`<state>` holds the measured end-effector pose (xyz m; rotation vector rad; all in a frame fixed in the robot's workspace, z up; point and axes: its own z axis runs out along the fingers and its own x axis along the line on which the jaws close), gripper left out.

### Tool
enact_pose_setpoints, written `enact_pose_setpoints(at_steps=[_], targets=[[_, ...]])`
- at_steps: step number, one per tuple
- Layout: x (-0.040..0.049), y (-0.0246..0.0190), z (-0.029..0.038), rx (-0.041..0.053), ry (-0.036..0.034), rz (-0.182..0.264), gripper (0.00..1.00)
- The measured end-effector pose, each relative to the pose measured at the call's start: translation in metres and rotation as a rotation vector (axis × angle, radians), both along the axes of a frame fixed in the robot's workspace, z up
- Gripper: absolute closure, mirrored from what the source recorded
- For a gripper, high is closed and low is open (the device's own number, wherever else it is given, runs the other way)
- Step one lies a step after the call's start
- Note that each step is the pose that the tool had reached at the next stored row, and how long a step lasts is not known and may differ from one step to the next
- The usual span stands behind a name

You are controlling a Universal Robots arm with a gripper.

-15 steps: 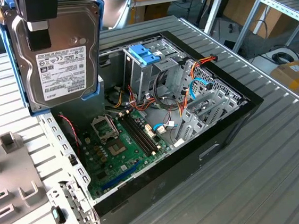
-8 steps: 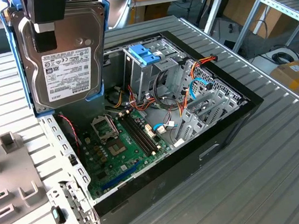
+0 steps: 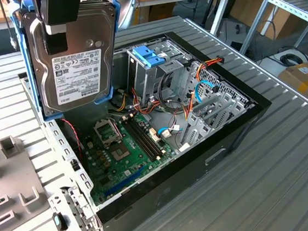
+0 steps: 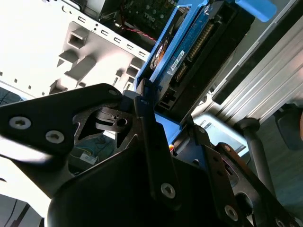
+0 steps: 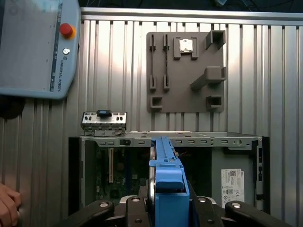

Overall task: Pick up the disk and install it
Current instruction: 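Pick up the disk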

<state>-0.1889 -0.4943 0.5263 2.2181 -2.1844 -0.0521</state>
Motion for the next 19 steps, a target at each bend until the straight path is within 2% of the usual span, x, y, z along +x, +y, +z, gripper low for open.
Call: enact_pose_setpoints(at_steps=[19], targets=[[0.0112, -0.0080, -0.0005, 0.0000, 0.0000, 0.000, 0.63]])
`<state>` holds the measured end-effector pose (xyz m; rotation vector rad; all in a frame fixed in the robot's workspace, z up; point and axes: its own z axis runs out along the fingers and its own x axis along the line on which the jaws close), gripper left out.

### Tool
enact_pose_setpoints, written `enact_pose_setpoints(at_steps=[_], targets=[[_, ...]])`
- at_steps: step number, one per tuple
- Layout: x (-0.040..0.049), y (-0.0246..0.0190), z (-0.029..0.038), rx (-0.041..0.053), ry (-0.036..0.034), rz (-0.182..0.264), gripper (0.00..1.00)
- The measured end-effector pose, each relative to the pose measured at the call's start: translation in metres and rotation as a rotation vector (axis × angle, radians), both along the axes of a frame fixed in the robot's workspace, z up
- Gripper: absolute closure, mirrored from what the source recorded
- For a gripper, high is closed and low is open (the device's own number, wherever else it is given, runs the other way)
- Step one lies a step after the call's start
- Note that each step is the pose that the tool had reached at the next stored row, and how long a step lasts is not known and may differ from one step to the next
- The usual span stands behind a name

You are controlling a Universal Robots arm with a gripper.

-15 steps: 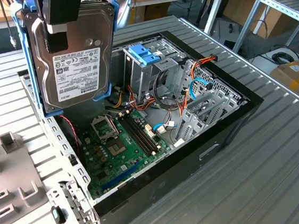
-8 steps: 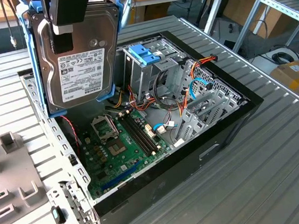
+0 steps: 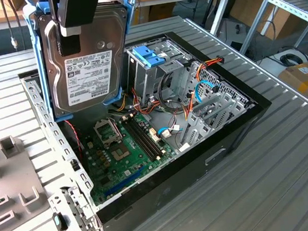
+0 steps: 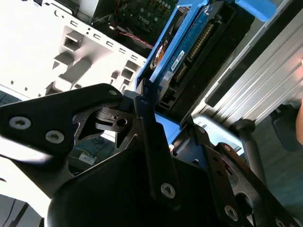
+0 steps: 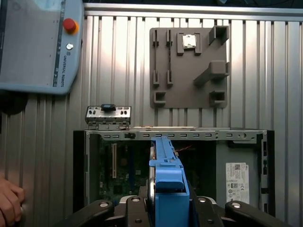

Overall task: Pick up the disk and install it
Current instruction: 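Pick up the disk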

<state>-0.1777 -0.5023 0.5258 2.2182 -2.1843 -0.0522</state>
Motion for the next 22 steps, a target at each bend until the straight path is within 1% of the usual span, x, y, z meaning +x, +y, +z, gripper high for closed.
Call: enact_pose_setpoints(at_steps=[10, 22], targets=[[0.0052, -0.0044, -0.0002, 0.0000, 0.0000, 0.000, 0.63], [0.0113, -0.0112, -0.0003, -0.0001, 0.0000, 0.000, 0.63]])
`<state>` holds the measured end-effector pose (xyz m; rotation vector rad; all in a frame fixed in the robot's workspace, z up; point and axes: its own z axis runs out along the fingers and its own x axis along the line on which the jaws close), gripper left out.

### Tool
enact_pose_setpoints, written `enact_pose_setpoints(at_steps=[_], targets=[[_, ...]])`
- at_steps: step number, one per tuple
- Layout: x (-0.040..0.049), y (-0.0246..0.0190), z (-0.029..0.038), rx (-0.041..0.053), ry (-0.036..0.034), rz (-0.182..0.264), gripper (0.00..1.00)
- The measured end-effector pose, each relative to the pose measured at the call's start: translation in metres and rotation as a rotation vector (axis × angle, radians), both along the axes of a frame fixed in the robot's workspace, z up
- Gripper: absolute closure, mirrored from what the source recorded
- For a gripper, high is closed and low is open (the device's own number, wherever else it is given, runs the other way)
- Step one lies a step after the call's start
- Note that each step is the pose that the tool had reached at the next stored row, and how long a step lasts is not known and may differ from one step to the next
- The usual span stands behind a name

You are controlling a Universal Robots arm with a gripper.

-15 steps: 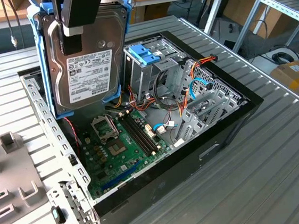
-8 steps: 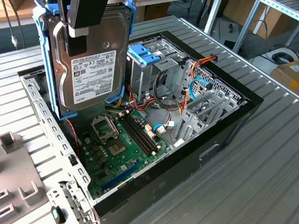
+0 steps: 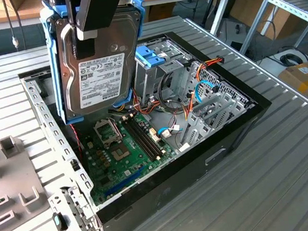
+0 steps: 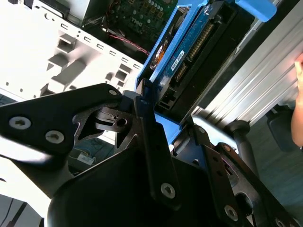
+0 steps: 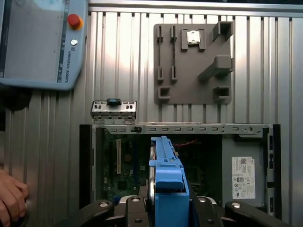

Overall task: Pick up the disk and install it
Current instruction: 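Pick up the disk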

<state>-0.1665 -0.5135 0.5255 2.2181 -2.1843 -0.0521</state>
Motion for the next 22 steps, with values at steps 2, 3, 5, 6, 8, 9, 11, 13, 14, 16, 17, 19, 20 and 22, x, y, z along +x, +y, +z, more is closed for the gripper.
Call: enact_pose_setpoints(at_steps=[2, 3, 5, 6, 8, 9, 11, 13, 14, 16, 17, 19, 20, 22], targets=[[0.0008, -0.0010, 0.0000, 0.0001, 0.0000, 0.000, 0.63], [0.0013, -0.0015, -0.0001, 0.0000, 0.0000, 0.000, 0.63], [0.0020, -0.0024, -0.0001, 0.0000, 0.0000, 0.000, 0.63], [0.0023, -0.0029, -0.0001, 0.0001, -0.0001, 0.000, 0.63], [0.0030, -0.0038, -0.0002, 0.0001, -0.0001, 0.000, 0.63], [0.0034, -0.0044, -0.0001, 0.0000, 0.0000, 0.000, 0.63], [0.0040, -0.0053, -0.0002, 0.0000, 0.0000, 0.000, 0.63], [0.0048, -0.0063, -0.0002, 0.0001, -0.0001, 0.000, 0.63], [0.0052, -0.0067, -0.0002, 0.0000, 0.0000, 0.000, 0.63], [0.0060, -0.0078, -0.0003, 0.0001, 0.0000, 0.000, 0.63], [0.0067, -0.0088, -0.0003, 0.0000, 0.0000, 0.000, 0.63], [0.0076, -0.0099, -0.0003, 0.0001, -0.0001, 0.000, 0.63], [0.0080, -0.0104, -0.0003, 0.0000, 0.0000, 0.000, 0.63], [0.0088, -0.0116, -0.0003, 0.0000, 0.0000, 0.000, 0.63]])
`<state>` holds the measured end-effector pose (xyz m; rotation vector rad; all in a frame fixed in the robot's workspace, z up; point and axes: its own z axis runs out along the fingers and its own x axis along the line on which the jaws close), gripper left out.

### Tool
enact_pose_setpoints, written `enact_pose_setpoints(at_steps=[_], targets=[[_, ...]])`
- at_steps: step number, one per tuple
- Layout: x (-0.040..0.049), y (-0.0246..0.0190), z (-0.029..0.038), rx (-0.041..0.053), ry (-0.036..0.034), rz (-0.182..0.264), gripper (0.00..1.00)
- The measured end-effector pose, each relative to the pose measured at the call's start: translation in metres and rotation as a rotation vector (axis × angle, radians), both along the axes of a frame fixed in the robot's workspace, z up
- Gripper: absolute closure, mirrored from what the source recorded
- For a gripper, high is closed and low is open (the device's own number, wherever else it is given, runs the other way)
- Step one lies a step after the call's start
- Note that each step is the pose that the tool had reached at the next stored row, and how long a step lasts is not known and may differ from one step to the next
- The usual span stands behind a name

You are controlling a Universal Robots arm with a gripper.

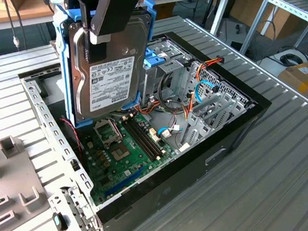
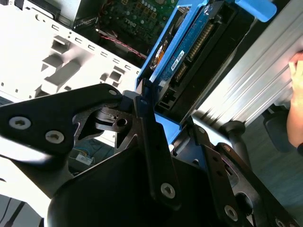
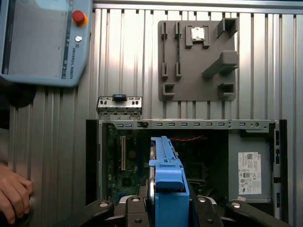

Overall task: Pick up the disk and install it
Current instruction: 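Pick up the disk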

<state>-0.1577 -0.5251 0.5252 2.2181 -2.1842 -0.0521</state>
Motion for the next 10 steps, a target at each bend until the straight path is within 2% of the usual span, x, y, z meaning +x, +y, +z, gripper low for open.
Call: enact_pose_setpoints(at_steps=[5, 10], targets=[[0.0018, -0.0024, -0.0001, 0.0001, 0.0000, 0.000, 0.63], [0.0050, -0.0066, -0.0002, 0.0000, 0.0000, 0.000, 0.63]])
